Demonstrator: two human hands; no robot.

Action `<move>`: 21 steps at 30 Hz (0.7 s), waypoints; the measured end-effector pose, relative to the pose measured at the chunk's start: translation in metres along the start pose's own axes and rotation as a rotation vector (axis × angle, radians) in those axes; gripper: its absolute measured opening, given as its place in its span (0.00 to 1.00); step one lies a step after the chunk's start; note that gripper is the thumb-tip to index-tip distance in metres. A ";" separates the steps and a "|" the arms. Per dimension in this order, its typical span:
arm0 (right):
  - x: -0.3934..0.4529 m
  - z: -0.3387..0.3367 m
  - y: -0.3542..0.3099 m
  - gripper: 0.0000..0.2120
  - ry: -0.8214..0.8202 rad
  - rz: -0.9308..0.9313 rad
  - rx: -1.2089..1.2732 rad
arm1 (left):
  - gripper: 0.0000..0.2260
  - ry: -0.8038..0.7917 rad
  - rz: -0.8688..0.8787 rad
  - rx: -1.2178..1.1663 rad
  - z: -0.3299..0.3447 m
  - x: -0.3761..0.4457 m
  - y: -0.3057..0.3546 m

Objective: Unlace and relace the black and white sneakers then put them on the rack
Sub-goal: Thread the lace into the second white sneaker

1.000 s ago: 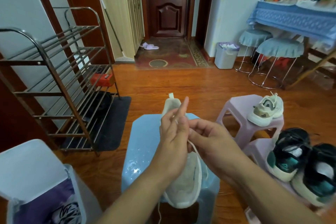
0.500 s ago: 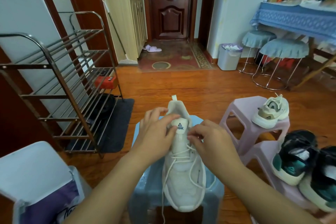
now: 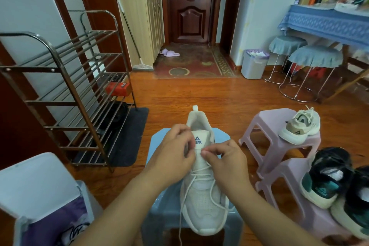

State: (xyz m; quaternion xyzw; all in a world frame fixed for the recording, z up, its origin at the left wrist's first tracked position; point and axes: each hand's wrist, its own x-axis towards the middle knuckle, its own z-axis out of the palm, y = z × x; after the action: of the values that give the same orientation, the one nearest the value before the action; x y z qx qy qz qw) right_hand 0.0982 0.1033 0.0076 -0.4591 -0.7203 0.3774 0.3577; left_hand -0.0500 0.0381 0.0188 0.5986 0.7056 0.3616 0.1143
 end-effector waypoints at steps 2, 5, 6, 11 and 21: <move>-0.001 0.001 0.000 0.14 0.014 0.025 0.037 | 0.02 -0.006 0.015 0.161 0.001 -0.006 0.005; 0.000 0.004 -0.001 0.13 0.020 0.058 0.074 | 0.05 0.064 0.008 0.352 0.007 -0.008 0.013; 0.001 0.004 0.000 0.12 0.020 0.066 0.084 | 0.06 0.086 0.004 0.351 0.011 -0.008 0.013; 0.001 0.004 0.002 0.05 -0.011 0.103 0.209 | 0.03 0.107 -0.102 0.045 0.022 -0.007 0.007; 0.004 -0.017 0.010 0.09 -0.162 -0.088 -0.289 | 0.08 0.253 -0.236 -0.322 -0.010 0.006 0.012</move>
State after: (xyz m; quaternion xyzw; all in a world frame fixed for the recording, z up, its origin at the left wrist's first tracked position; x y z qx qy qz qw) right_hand 0.1155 0.1136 0.0070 -0.4420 -0.8128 0.2897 0.2451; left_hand -0.0488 0.0395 0.0352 0.4359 0.7128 0.5256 0.1605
